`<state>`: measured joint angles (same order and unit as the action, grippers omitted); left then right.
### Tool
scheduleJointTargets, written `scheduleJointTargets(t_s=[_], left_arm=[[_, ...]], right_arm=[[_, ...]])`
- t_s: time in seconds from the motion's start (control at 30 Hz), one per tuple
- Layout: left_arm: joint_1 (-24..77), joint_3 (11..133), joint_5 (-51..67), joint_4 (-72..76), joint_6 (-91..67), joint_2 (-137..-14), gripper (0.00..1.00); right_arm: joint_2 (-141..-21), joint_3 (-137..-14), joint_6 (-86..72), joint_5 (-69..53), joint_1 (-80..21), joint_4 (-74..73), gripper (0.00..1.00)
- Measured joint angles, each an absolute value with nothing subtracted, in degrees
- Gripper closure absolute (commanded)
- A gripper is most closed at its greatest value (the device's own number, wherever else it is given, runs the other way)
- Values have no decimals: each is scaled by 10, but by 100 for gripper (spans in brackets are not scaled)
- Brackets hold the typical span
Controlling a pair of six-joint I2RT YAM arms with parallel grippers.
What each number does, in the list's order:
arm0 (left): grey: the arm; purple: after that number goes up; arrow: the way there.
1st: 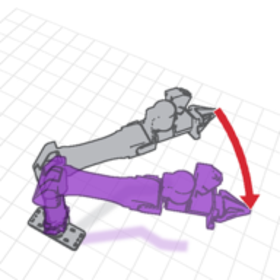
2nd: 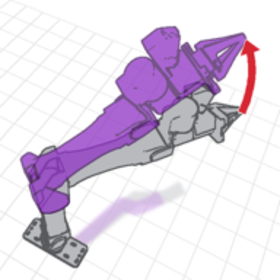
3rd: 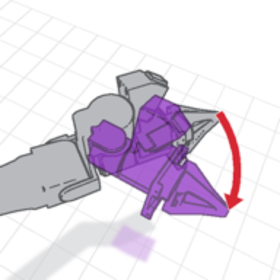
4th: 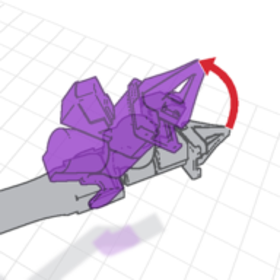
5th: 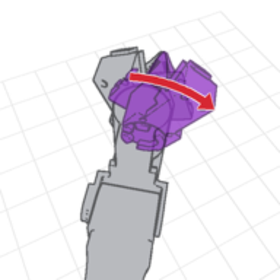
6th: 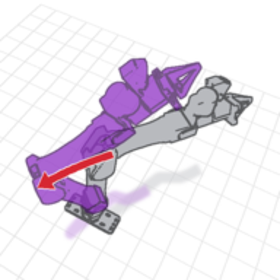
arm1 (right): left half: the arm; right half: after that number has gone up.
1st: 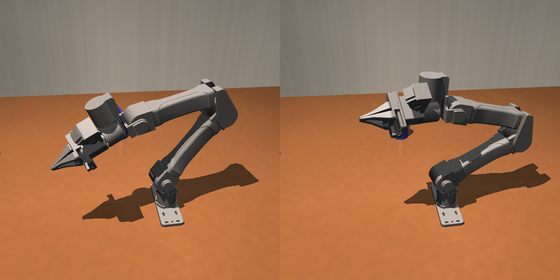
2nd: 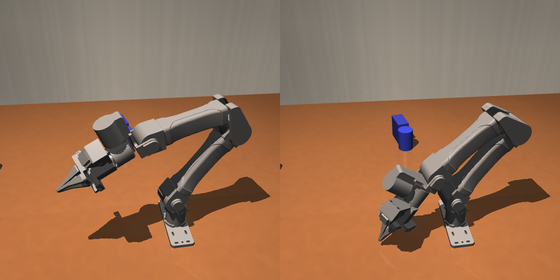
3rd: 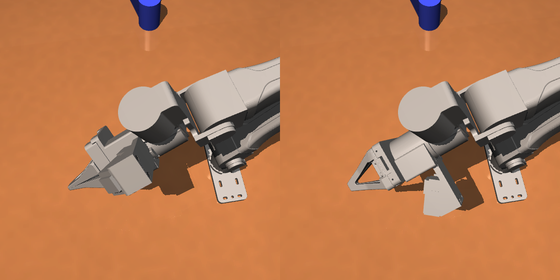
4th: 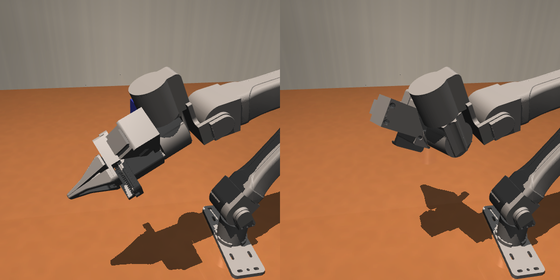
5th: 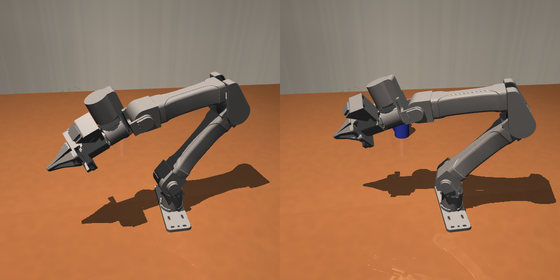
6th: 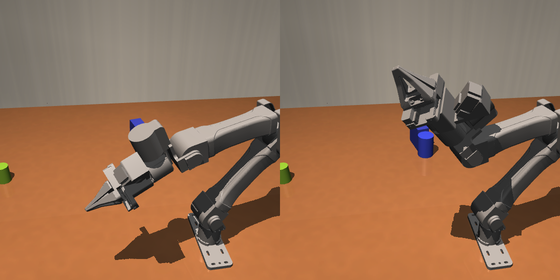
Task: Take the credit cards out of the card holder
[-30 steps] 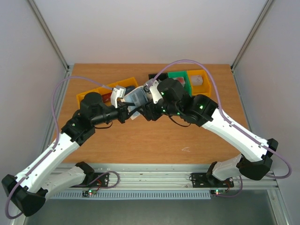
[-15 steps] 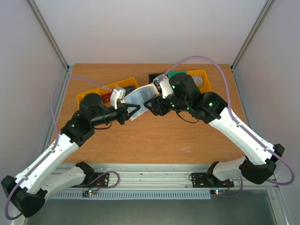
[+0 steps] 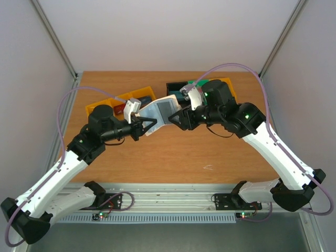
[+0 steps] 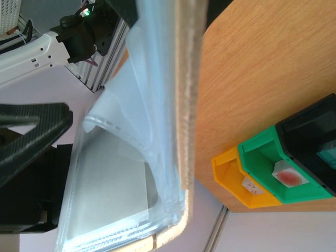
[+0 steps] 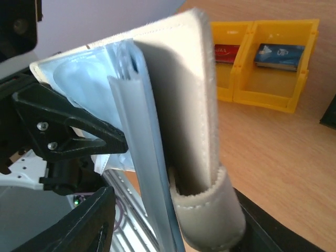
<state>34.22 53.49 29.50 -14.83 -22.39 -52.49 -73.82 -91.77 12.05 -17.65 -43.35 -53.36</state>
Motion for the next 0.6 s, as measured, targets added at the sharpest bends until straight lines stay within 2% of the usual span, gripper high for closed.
scheduleJointTargets(t_s=[0.2, 0.6], left_arm=[[342, 535, 322, -166, -206, -521, 100], [342, 534, 374, -178, -168, -517, 100]], right_arm=[[-736, -917, 134, -232, -397, -537, 53], [-732, -918, 159, -265, -353, -590, 51]])
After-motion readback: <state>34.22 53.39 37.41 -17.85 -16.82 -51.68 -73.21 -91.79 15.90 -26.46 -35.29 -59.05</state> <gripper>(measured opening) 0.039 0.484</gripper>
